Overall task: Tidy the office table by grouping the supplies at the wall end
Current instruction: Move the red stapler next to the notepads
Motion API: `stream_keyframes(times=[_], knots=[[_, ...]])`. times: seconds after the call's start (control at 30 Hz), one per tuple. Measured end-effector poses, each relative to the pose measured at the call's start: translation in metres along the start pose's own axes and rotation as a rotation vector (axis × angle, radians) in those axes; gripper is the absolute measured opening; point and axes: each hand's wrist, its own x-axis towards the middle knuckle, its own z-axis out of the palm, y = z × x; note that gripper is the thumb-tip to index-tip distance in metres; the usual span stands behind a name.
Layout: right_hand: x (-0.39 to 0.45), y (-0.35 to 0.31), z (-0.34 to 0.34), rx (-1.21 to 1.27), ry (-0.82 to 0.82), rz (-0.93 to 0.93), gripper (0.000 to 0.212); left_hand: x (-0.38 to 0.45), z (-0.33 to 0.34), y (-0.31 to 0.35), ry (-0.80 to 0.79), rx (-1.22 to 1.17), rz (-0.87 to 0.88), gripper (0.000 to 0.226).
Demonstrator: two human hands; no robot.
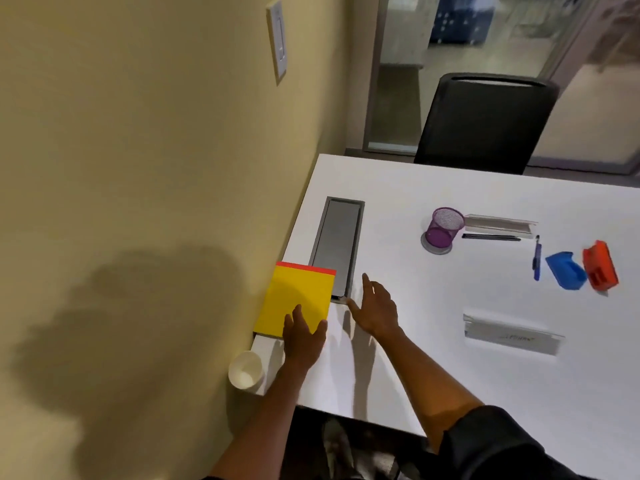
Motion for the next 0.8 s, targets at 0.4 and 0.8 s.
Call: stream_keyframes(times=[0.4,0.8], knots=[[-0.153,0.046,-0.06,-0.145,0.224,0.106,0.082,-0.12,-0.008,0.013,-0.094,0.26,0.359,0.08],[-0.263,0.174,-0.15,-0.147,0.439,0.355,0.088,-0.232,0.092,0.103,-0.289,0.282,0.627,0.077]])
